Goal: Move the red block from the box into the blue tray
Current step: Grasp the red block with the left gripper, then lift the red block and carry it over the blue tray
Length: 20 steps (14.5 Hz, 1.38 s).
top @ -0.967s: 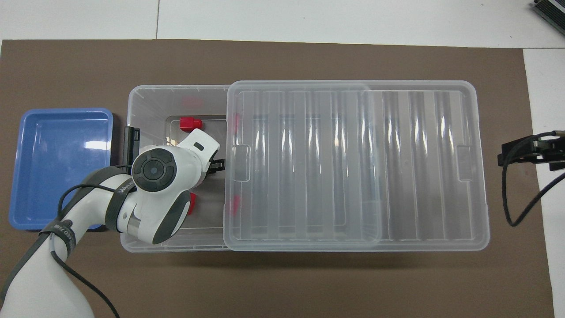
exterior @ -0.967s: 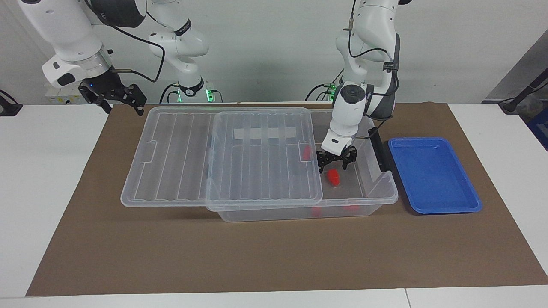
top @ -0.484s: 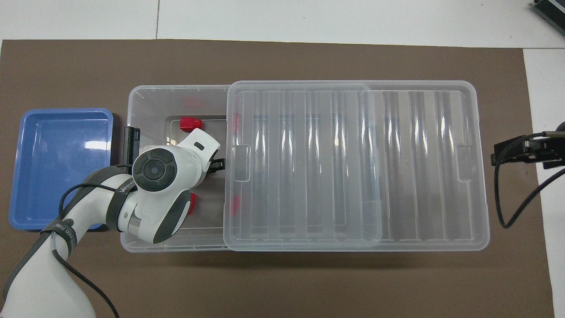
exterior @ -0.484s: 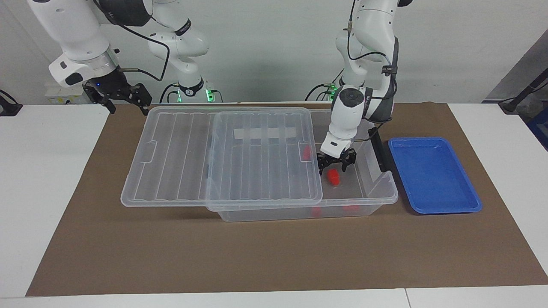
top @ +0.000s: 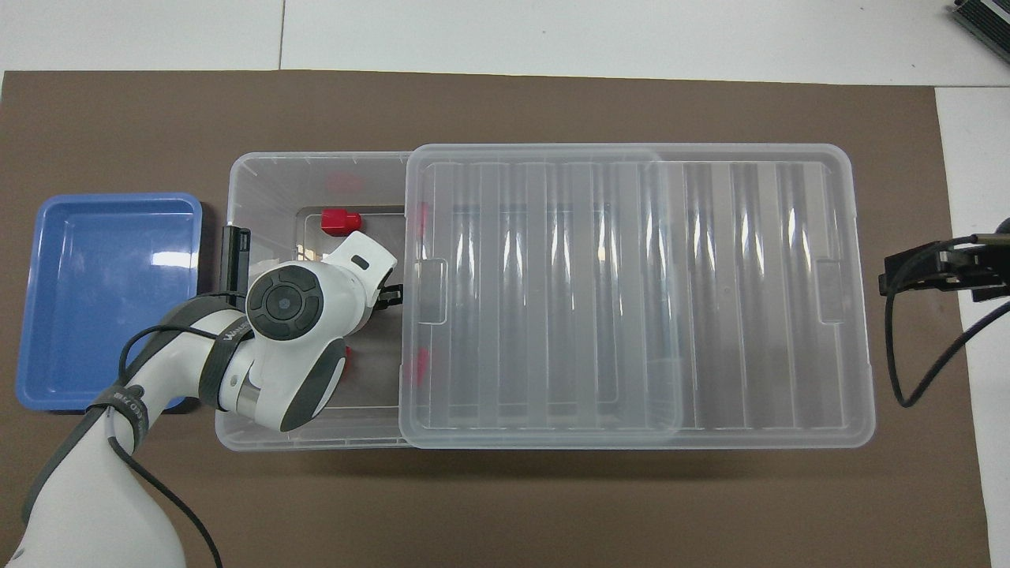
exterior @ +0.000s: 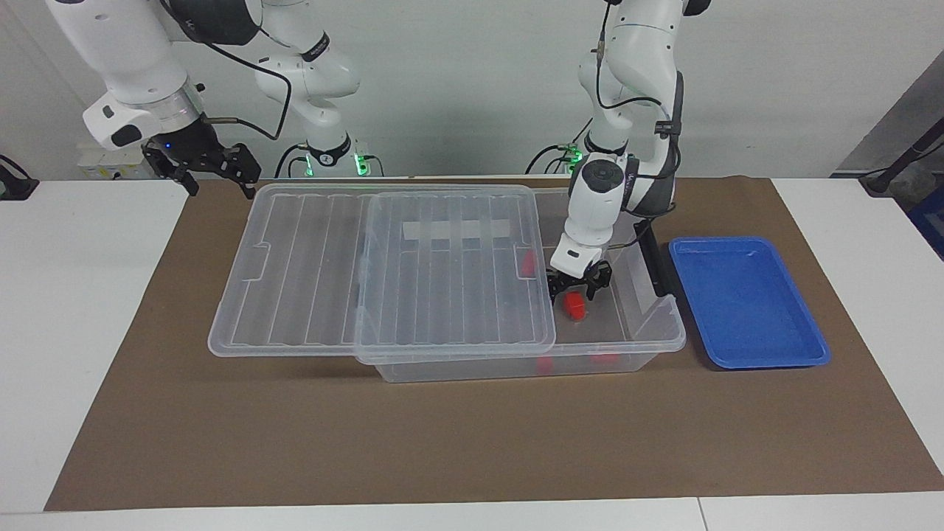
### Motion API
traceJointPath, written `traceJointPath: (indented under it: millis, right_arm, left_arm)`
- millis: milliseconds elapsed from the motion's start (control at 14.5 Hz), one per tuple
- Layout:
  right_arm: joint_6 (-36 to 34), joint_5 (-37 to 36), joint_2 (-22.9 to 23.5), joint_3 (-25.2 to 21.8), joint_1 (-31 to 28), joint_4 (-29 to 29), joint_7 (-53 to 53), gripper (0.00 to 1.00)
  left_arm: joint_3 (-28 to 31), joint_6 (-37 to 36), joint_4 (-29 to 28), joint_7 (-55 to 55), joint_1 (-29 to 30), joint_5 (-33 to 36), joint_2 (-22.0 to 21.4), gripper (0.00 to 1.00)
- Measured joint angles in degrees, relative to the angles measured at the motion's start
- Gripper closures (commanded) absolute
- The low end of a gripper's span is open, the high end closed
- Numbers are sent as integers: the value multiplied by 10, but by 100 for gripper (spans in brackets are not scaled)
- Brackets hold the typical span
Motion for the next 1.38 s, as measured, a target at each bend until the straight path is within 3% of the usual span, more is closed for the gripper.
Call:
traceJointPath:
  millis: [69, 138, 553, 967, 1382]
  right_arm:
    - [0, 0, 0, 0, 0, 0, 0, 0]
    - [0, 0, 0, 0, 0, 0, 0, 0]
    - [0, 0, 0, -1, 0, 0, 0, 0]
    - [0, 0, 0, -1, 0, 0, 0, 0]
    - [0, 0, 0, -2, 0, 0, 0, 0]
  left_arm:
    - [0, 0, 0, 0, 0, 1, 0, 87]
    - [0, 0, 0, 1, 0, 2, 0, 100]
    - [1, -36, 16, 20, 0, 19, -1, 100]
    - [8, -265, 157, 40, 0, 22, -40, 100]
    - [14, -386, 215, 86, 4, 23, -78, 100]
